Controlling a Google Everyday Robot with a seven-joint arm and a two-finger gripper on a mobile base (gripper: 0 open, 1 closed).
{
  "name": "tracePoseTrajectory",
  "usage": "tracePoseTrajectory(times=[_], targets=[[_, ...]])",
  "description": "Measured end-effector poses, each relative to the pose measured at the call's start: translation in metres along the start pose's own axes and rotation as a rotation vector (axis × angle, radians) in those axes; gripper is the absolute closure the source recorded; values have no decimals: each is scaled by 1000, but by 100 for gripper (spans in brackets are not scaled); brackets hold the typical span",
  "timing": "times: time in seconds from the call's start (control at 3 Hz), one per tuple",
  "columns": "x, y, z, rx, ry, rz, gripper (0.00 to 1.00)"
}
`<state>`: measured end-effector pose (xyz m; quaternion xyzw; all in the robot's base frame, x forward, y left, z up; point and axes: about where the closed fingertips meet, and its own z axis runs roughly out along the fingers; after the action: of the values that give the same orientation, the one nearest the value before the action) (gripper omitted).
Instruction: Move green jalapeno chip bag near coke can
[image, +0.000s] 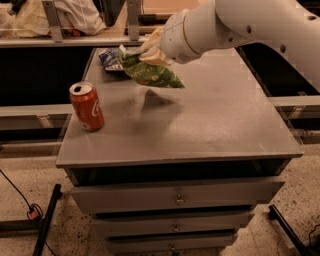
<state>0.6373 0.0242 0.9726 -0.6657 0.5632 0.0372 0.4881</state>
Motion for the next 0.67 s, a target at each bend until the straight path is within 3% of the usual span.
tracePoseTrajectory(times=[0.33, 0.67], targets=[[-7, 11, 5, -30, -32, 1, 83], [-13, 17, 6, -48, -80, 12, 59]])
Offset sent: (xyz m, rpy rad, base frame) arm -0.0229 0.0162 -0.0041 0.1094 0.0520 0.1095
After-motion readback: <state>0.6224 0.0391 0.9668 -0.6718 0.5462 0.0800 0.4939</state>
